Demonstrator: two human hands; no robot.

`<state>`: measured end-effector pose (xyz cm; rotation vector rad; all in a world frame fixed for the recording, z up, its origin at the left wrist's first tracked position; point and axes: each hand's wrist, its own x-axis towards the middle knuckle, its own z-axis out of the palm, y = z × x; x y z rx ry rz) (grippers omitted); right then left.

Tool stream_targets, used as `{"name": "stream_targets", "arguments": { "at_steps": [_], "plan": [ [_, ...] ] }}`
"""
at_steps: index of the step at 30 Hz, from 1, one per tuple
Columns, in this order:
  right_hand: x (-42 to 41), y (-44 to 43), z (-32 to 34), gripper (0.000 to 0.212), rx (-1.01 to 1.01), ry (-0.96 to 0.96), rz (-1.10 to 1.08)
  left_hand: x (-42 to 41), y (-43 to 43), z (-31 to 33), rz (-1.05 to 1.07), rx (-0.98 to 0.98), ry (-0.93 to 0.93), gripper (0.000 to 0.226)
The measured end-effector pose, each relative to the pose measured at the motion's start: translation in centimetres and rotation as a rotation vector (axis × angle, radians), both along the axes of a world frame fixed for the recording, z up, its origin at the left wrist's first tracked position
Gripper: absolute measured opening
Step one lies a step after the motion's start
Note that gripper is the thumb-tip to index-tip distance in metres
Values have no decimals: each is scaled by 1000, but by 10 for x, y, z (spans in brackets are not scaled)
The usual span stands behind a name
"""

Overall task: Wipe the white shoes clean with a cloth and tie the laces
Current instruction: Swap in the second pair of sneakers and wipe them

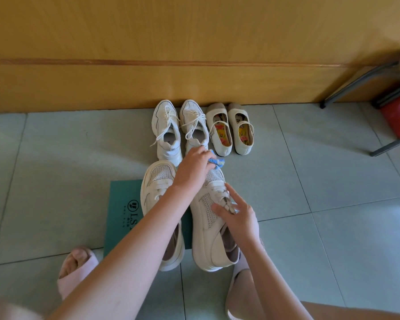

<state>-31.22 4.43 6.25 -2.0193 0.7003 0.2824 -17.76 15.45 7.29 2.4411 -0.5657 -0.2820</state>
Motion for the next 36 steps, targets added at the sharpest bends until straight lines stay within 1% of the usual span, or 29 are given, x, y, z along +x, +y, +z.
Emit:
{"name": "stream_targets", "arguments": {
  "at_steps": [3, 7, 12, 16, 18, 20, 22, 24, 29, 33, 36],
  "plan": [
    [0, 1, 2, 64, -15, 7, 8, -17, 7, -3, 122, -25, -38, 29],
    [1, 0, 3, 64, -32, 11, 15, -34, 9, -2, 261, -83, 8, 28],
    [1, -2, 4, 65, -22, 24, 12, -64, 16, -5, 336, -95, 49, 26],
    [1, 0, 5, 65, -20, 23, 21, -65, 24, -5, 374, -104, 142, 26],
    [1, -1, 4, 65, -11, 18, 19, -53, 27, -1, 426, -181, 165, 23],
    [1, -2, 4, 65, 0, 17, 15, -35, 24, 5, 475, -271, 136, 25],
    [1, -2, 5, 65, -4, 22, 24, -15, 15, 13, 469, -308, 88, 27],
    [2, -1, 6, 65, -18, 25, 32, 1, 4, 18, 411, -284, 71, 27],
    [2, -3, 4, 65, -20, 31, 35, 10, -10, -1, 204, -122, 171, 26],
    [2, -3, 3, 65, -16, 36, 36, 7, -3, -7, 218, -121, 147, 31],
    [2, -2, 4, 65, -17, 28, 41, -1, 5, -11, 299, -167, 142, 32]
  ]
}}
